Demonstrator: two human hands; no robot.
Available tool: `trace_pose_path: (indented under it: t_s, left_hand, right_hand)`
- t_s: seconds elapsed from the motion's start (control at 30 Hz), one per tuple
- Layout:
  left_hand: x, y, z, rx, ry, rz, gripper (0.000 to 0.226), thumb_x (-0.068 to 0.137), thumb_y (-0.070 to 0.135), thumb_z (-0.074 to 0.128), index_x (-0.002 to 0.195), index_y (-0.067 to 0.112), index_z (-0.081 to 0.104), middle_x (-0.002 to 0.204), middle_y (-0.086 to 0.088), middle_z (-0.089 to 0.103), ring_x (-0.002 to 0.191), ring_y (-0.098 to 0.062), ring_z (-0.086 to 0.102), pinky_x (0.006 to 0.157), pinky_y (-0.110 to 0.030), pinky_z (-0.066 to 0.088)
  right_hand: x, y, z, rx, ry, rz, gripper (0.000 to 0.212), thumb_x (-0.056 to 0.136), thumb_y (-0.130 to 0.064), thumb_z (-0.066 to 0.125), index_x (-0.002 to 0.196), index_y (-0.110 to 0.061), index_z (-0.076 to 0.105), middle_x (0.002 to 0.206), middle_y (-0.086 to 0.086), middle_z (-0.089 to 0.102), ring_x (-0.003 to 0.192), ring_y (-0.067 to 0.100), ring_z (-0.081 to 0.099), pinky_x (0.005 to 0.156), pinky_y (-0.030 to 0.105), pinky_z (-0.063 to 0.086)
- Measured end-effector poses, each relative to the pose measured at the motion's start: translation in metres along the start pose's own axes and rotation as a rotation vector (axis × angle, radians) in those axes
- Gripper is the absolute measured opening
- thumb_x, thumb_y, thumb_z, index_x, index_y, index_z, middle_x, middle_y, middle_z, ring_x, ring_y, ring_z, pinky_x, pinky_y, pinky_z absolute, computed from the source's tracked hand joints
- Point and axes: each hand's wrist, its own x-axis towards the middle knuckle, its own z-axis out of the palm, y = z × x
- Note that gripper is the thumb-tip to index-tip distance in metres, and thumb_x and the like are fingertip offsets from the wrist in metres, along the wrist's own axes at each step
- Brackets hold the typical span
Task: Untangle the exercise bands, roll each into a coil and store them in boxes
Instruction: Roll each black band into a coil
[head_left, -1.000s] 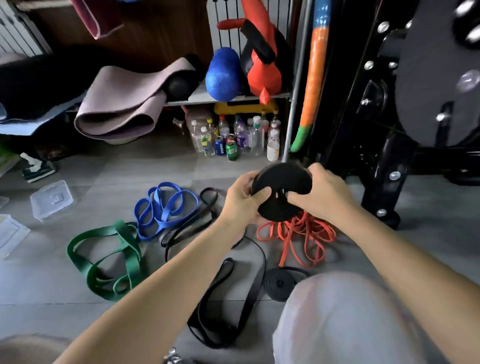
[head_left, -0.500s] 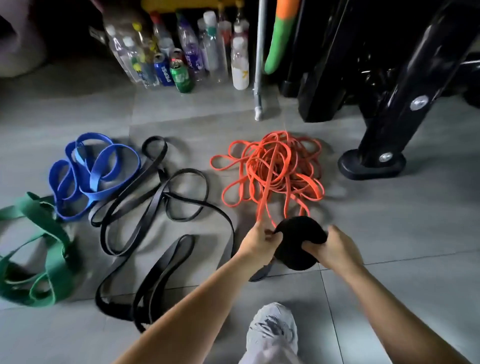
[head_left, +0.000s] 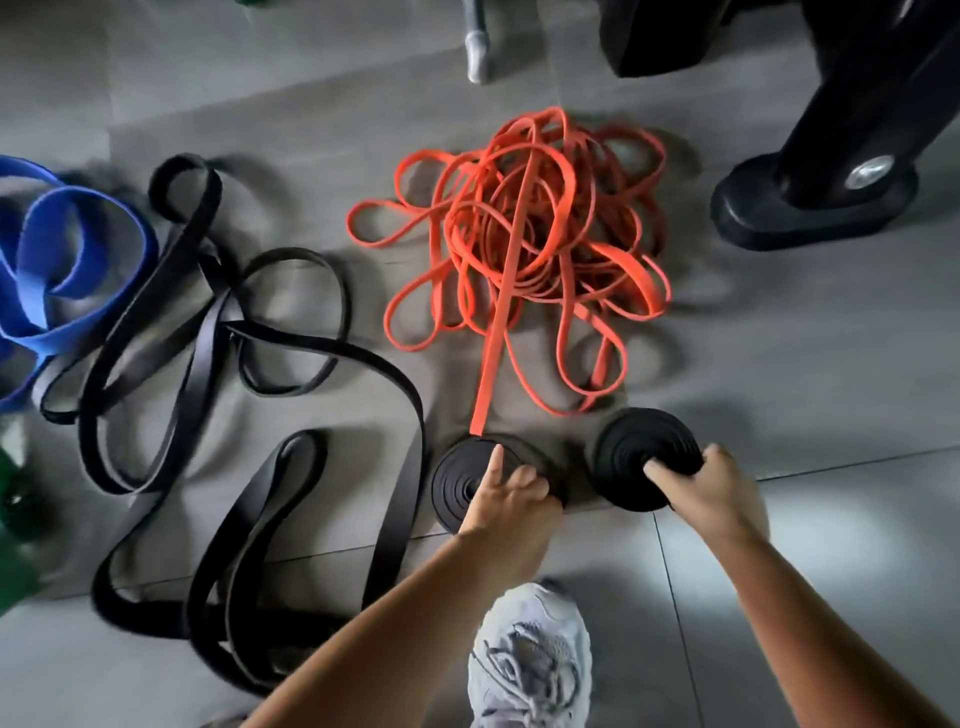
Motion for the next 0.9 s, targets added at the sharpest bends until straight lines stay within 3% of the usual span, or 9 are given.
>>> trace_pose_path:
  t_s: [0.13,0.23,0.3,0.43,0.57,0.67,0.77,0.9]
  left_hand:
    - [-0.006,-0.004,0.008,0.048,-0.003,0.064,0.029,0.084,0.015,0.046,0.111,0.012,0.059,0.111,-0.007,0.055,0.120,-0.027,0.039,0.114,-0.059,0.006]
    - [-0.010,0.000,0.006,0.085,0.040,0.063,0.023,0.071,0.021,0.054,0.089,0.020,0.069,0.098,-0.001,0.062,0.110,-0.022,0.055,0.107,-0.050,0.036]
    - [-0.013,0.001,0.010,0.023,0.133,0.036,0.018,0.066,0.019,0.060,0.081,0.019,0.070,0.096,-0.001,0.062,0.107,-0.023,0.058,0.102,-0.045,0.044]
    - [-0.026,-0.001,0.024,-0.147,0.210,-0.011,0.028,0.075,0.007,0.057,0.103,0.004,0.064,0.121,-0.011,0.056,0.133,-0.029,0.041,0.109,-0.047,0.034]
    - [-0.044,-0.003,0.027,-0.294,0.343,-0.017,0.044,0.064,0.008,0.071,0.108,0.009,0.066,0.118,-0.008,0.062,0.117,-0.028,0.057,0.095,-0.039,0.050]
    - [-0.066,-0.014,0.034,-0.392,0.348,-0.148,0.047,0.070,0.013,0.067,0.117,0.014,0.062,0.128,-0.007,0.055,0.119,-0.026,0.053,0.099,-0.032,0.043]
    - [-0.094,-0.035,0.047,-0.461,0.303,-0.354,0.050,0.079,0.015,0.056,0.129,0.014,0.053,0.136,-0.006,0.046,0.128,-0.024,0.040,0.109,-0.031,0.032]
    - [-0.119,-0.057,0.054,-0.516,0.225,-0.519,0.044,0.085,0.015,0.055,0.128,0.015,0.053,0.124,-0.004,0.052,0.115,-0.025,0.048,0.095,-0.032,0.042]
  right_hand:
    - [-0.005,-0.011,0.012,-0.122,-0.002,-0.074,0.056,0.069,-0.049,0.068,0.099,-0.004,0.051,0.106,0.019,0.062,0.100,0.037,0.059,0.073,0.038,0.044]
    - [-0.012,-0.018,0.019,-0.132,0.005,-0.094,0.056,0.070,-0.047,0.067,0.099,-0.004,0.048,0.106,0.018,0.061,0.100,0.037,0.059,0.071,0.037,0.043]
    - [-0.015,-0.019,0.023,-0.126,-0.015,-0.108,0.052,0.069,-0.048,0.067,0.094,-0.007,0.046,0.103,0.016,0.063,0.098,0.036,0.060,0.068,0.036,0.041]
    - [-0.022,-0.021,0.032,-0.122,-0.059,-0.096,0.052,0.072,-0.048,0.066,0.095,-0.007,0.045,0.104,0.017,0.062,0.099,0.036,0.059,0.070,0.038,0.043]
    - [-0.024,-0.016,0.028,-0.170,-0.048,-0.101,0.067,0.072,-0.058,0.066,0.109,-0.006,0.048,0.113,0.019,0.059,0.107,0.036,0.057,0.078,0.041,0.046]
    - [-0.025,-0.010,0.023,-0.221,0.053,-0.141,0.075,0.072,-0.060,0.065,0.121,-0.005,0.049,0.117,0.022,0.055,0.112,0.039,0.052,0.084,0.043,0.045]
    - [-0.031,-0.010,0.024,-0.220,0.144,-0.186,0.078,0.073,-0.050,0.069,0.128,-0.002,0.044,0.123,0.025,0.050,0.114,0.043,0.047,0.089,0.047,0.041]
    - [-0.051,-0.027,0.035,-0.130,0.311,-0.481,0.060,0.070,-0.022,0.077,0.121,0.001,0.055,0.122,0.027,0.053,0.106,0.046,0.050,0.087,0.050,0.041]
